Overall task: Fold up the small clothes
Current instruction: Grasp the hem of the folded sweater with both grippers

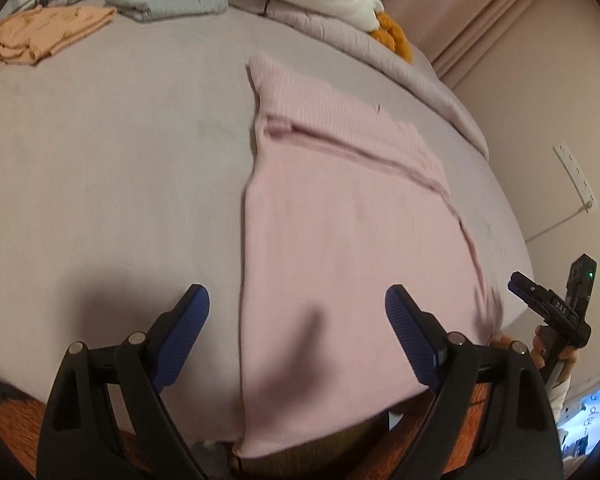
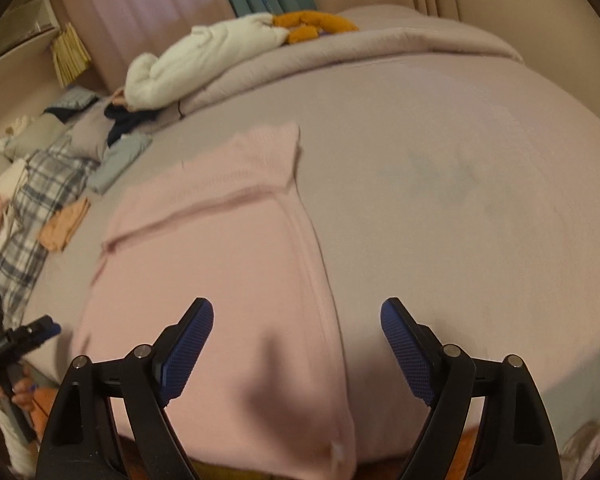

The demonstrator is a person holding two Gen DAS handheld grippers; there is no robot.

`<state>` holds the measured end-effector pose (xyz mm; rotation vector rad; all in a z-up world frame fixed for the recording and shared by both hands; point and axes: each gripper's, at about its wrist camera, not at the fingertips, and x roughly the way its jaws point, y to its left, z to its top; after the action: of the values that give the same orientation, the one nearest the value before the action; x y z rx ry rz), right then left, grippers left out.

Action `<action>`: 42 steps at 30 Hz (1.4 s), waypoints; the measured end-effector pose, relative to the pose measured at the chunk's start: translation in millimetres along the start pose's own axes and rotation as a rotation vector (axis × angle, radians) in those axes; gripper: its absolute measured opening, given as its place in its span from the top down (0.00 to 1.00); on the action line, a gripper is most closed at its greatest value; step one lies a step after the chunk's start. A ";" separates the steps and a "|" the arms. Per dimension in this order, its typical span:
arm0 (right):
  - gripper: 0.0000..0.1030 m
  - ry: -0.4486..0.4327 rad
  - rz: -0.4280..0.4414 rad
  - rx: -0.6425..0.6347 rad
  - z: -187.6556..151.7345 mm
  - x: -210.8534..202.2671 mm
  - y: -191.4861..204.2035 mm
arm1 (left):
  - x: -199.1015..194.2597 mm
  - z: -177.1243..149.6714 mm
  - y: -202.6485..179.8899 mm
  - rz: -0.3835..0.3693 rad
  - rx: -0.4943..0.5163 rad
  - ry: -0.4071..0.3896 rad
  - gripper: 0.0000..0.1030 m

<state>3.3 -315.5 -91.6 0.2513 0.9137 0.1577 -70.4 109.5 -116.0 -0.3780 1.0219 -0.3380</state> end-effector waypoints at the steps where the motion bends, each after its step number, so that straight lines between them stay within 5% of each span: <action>1: 0.17 0.018 0.013 0.010 -3.8 1.3 -3.4 | 2.8 -3.7 1.2 0.004 -0.013 0.012 0.14; 8: 0.19 0.061 0.068 0.082 -19.1 2.1 -20.9 | 11.0 -24.5 9.5 -0.036 -0.107 0.030 0.17; 12: 0.34 0.094 0.082 0.070 -29.7 2.7 -20.5 | 13.4 -27.7 7.1 -0.068 -0.111 0.042 0.19; 17: 0.52 0.098 0.152 0.108 -45.0 9.9 -15.5 | 21.8 -30.0 8.3 -0.201 -0.183 0.077 0.25; 20: 0.66 0.079 0.134 0.098 -46.6 11.3 -8.8 | 27.1 -29.6 2.8 -0.203 -0.195 0.087 0.46; 22: 0.89 0.086 0.152 0.105 -44.8 14.6 -7.8 | 30.9 -28.7 -1.9 -0.185 -0.170 0.101 0.97; 27: 0.90 0.092 0.210 0.080 -34.2 13.0 2.7 | 21.1 -26.4 -13.3 -0.172 -0.158 0.042 0.94; 35: 0.91 -0.073 0.302 0.074 16.4 -31.0 4.8 | -25.5 26.6 -38.3 -0.225 -0.058 -0.177 0.93; 42: 0.91 -0.100 0.263 0.084 54.4 -4.8 1.8 | 17.3 70.8 -35.1 -0.138 -0.023 -0.166 0.93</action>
<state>43.8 -322.9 -55.6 0.4534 0.7868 0.3471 -3.8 81.2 -79.9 -0.4911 0.8394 -0.4121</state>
